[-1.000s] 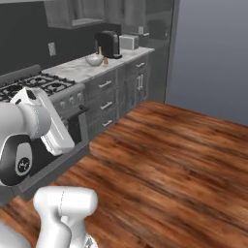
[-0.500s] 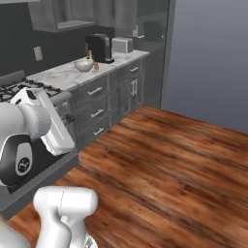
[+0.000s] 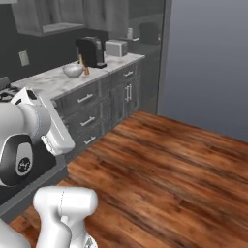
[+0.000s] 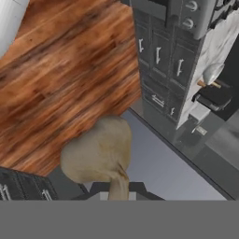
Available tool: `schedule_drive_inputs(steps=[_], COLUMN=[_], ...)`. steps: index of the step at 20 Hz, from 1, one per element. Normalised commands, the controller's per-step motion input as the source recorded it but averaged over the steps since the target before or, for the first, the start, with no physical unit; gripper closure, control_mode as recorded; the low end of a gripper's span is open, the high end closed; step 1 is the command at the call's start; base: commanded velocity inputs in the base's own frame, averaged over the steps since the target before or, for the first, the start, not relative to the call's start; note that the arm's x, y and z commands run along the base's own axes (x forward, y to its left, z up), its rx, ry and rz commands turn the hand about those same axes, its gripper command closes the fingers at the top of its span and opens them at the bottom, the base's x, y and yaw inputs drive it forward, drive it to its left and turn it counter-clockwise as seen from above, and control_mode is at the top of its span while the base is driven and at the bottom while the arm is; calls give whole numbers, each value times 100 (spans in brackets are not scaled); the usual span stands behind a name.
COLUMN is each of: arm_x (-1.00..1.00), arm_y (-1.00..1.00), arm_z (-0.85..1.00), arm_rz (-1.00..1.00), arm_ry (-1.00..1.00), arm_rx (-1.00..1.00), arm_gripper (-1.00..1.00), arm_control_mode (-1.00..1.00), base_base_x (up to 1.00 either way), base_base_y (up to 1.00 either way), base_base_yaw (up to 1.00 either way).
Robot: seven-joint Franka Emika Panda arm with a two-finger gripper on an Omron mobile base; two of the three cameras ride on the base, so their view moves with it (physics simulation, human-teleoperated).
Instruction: Retrieve the bottle and the shaker from the cabinet and place them next to the mixing bowl on the counter. Then add garlic from the fridge to the mixing bowl.
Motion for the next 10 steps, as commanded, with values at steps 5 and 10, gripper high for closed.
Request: schedule_drive_inputs(steps=[5,10], arm_x=[0,0], arm_y=[0,0], arm_z=[0,0], arm_rz=[0,0], arm_ry=[0,0], arm_rx=[0,0], arm_gripper=[100,100], arm_control_mode=[100,100], base_base_x=[74,65], base_base_y=[12,16], base_base_yaw=[0,0])
